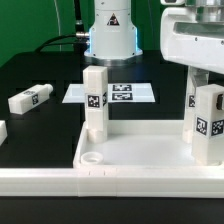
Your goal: Assemble desk
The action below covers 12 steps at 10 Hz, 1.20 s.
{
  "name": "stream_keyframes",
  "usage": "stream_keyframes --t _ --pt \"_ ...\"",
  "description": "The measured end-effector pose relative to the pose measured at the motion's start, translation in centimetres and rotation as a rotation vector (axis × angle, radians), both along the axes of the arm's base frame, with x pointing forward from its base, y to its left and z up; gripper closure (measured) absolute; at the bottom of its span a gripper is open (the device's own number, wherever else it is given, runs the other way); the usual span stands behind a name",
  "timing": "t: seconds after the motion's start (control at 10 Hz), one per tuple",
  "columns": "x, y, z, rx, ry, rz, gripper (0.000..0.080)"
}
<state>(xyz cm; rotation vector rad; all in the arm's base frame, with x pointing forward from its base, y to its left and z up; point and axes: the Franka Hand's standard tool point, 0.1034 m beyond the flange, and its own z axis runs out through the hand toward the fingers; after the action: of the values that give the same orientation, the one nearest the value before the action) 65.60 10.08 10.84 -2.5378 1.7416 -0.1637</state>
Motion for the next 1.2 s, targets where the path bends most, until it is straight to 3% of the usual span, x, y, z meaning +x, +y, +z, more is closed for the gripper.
stream_keyframes --t 0.4,0.6,0.7,1.0,1.2 --pt "0.03 -0.08 0.01 0.007 -0.002 -0.067 0.0511" --pt "-0.23 -0.16 0.06 -0.002 0.026 0.012 0.0216" --pt "-0.19 -0.15 0.11 -0.011 0.027 0.09 0.017" --pt "0.1 0.03 0.25 -0.069 0.017 0.501 0.0154" --pt "0.1 0.09 0.23 -0.084 0.019 0.63 0.015"
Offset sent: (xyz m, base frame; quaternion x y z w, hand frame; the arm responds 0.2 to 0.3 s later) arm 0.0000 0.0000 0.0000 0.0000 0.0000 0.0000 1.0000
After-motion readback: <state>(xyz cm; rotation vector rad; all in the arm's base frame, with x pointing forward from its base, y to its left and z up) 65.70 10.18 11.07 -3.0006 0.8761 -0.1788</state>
